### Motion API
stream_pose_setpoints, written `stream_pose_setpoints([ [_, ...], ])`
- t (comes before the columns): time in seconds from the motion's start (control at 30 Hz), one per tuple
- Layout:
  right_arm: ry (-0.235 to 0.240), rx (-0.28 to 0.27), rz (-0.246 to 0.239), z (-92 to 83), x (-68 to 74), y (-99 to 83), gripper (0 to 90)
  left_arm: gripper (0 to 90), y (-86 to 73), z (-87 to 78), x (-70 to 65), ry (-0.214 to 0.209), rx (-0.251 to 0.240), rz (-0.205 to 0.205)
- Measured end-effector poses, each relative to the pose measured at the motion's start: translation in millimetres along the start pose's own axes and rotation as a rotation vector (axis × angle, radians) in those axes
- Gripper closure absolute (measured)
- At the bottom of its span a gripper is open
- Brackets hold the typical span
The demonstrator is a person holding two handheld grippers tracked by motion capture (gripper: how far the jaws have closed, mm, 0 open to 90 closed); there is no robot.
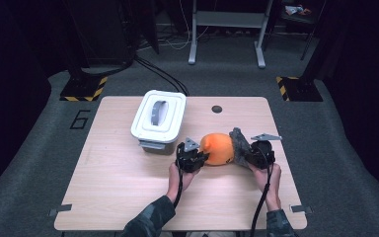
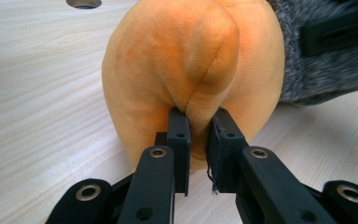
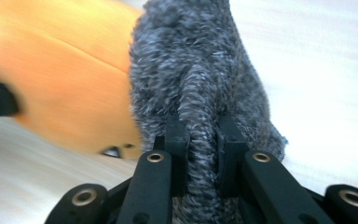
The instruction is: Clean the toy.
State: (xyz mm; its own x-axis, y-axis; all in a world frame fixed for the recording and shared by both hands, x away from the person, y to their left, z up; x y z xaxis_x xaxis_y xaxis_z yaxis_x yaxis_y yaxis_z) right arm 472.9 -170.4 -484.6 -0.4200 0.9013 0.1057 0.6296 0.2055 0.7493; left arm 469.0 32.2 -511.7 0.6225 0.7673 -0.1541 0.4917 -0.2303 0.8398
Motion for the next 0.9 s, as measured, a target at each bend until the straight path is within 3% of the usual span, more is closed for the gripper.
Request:
stream_pose_setpoints([
  [0.27, 0.08, -0.071, -0.078, -22.2, 39.9, 23.8, 78.6, 80.3, 2.4, 0.7, -2.0, -0.003, -0.001, 0.004],
  [0.57, 0.127, -0.058, -0.142, -12.2, 70.4, 32.8, 78.4, 80.3, 5.1, 1.7, -4.5, -0.01, -0.003, 0.008],
  [0.73, 0.088, -0.034, -0.152, -3.1, 67.5, 29.8, 78.5, 80.3, 4.4, 2.6, -3.8, -0.011, 0.003, 0.006],
  [0.9, 0.054, -0.024, -0.129, -1.7, 49.1, 24.8, 78.6, 80.3, 4.3, 3.0, -3.2, -0.012, 0.004, 0.008],
])
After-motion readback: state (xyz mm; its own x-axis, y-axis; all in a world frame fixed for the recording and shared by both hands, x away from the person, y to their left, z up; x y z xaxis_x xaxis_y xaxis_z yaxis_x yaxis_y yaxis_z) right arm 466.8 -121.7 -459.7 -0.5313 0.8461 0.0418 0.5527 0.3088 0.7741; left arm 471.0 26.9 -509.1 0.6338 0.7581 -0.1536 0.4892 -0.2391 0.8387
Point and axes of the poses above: each handheld gripper's, and its own axes: z roughly forward along the jaws, y roughly out of its top, x roughly to its left, the point moved 6 cm from there along z, roughly forward along the jaws, and after that the axes turned 3 degrees about y, right-handed, at the moved point
